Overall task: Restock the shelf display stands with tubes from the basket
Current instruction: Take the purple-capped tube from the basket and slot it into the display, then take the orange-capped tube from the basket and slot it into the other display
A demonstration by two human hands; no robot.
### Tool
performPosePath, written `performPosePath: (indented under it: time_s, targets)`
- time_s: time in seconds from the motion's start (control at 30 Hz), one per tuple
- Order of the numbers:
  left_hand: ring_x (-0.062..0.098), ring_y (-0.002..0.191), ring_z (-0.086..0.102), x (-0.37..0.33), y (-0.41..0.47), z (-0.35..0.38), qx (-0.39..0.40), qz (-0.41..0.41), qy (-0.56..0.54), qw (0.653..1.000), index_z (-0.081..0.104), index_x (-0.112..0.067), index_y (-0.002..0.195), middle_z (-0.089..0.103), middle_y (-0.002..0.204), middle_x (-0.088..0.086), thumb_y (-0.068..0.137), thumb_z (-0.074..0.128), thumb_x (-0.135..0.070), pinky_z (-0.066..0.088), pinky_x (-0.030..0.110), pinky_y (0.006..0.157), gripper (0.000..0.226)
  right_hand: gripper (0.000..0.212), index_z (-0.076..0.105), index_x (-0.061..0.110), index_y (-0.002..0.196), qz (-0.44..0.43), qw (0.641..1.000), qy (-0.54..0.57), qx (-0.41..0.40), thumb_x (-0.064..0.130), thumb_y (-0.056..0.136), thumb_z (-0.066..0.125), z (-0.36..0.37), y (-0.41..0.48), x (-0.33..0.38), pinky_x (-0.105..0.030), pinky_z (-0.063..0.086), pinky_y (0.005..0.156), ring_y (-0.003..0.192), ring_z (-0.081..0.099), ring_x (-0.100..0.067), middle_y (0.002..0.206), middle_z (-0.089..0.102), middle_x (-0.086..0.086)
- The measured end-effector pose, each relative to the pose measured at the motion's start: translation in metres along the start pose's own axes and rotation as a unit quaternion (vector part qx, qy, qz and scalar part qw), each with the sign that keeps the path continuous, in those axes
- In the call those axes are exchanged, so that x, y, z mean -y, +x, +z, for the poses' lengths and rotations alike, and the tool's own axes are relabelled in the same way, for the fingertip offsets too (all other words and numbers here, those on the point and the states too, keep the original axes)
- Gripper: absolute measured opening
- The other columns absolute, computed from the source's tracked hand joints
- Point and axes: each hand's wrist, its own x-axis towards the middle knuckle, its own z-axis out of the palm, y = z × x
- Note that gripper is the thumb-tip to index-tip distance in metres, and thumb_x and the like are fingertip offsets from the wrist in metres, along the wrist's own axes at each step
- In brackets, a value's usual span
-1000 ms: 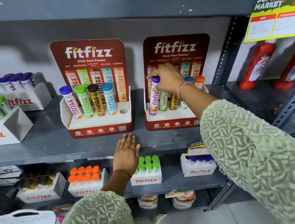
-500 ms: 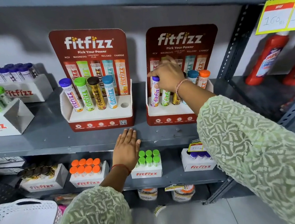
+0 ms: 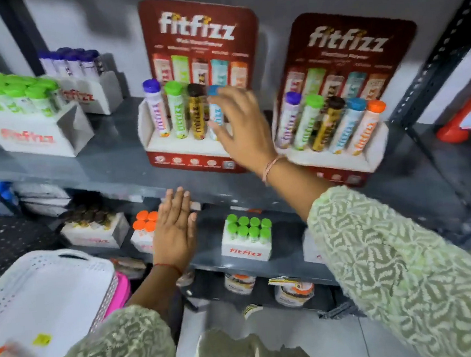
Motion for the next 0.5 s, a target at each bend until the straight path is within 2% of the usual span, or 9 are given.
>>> performPosePath:
  time_s: [0.1,0.2,0.27,0.37,0.43,0.5]
  targets:
    - [0.033,0.131,0.023,0.060,-0.062,-0.031,-0.012,-0.077,0.038,0.996,0.037,0.006,0.130,0.039,0.137,0.025,0.098,0.007,-0.040,0.006,0.031,0.111,0.064,0.032,0.063,0.000,0.105,-0.037,0.987,0.145,0.055,0.020,0.082,0.052,0.062,-0.018,0.065,-0.034,0.042,0.095,0.107,0.056,-0.030,0.112,0.061,-0.024]
    - [0.037,0.127,0.031,0.112,-0.138,-0.057,-0.021,-0.206,0.083,0.975,0.043,0.010,0.124,0.047,0.130,0.029,0.097,0.004,-0.041,0.003,0.026,0.110,0.069,0.034,0.063,0.000,0.102,-0.045,0.959,0.217,0.178,0.022,0.082,0.047,0.122,-0.042,0.132,-0.029,0.039,0.090,0.102,0.060,-0.031,0.110,0.061,-0.023]
    - [0.043,0.123,0.037,0.135,-0.178,-0.066,-0.022,-0.278,0.104,0.955,0.047,0.011,0.120,0.050,0.126,0.031,0.098,0.005,-0.042,0.014,0.036,0.108,0.071,0.035,0.063,0.000,0.101,-0.078,0.934,0.218,0.271,0.024,0.083,0.045,0.157,-0.062,0.167,-0.031,0.040,0.087,0.099,0.062,-0.033,0.110,0.061,-0.023]
    - [0.045,0.122,0.039,0.160,-0.229,-0.075,-0.028,-0.374,0.116,0.920,0.049,0.010,0.120,0.050,0.127,0.031,0.096,0.015,-0.038,0.029,0.049,0.103,0.064,0.031,0.061,0.001,0.105,-0.121,0.880,0.208,0.409,0.021,0.084,0.049,0.204,-0.088,0.212,-0.045,0.050,0.085,0.103,0.060,-0.036,0.117,0.056,-0.023]
    - [0.047,0.121,0.040,0.169,-0.251,-0.078,-0.035,-0.418,0.123,0.900,0.050,0.009,0.120,0.050,0.127,0.030,0.092,0.022,-0.033,0.033,0.056,0.099,0.058,0.028,0.061,0.002,0.107,-0.145,0.855,0.202,0.456,0.017,0.085,0.052,0.231,-0.102,0.232,-0.048,0.047,0.093,0.112,0.056,-0.035,0.119,0.054,-0.022]
    - [0.047,0.121,0.040,0.174,-0.269,-0.077,-0.031,-0.458,0.128,0.879,0.050,0.009,0.120,0.051,0.127,0.030,0.089,0.025,-0.028,0.034,0.057,0.098,0.054,0.028,0.060,0.002,0.110,-0.161,0.834,0.196,0.490,0.016,0.087,0.052,0.257,-0.116,0.252,-0.045,0.040,0.104,0.120,0.051,-0.034,0.124,0.052,-0.020]
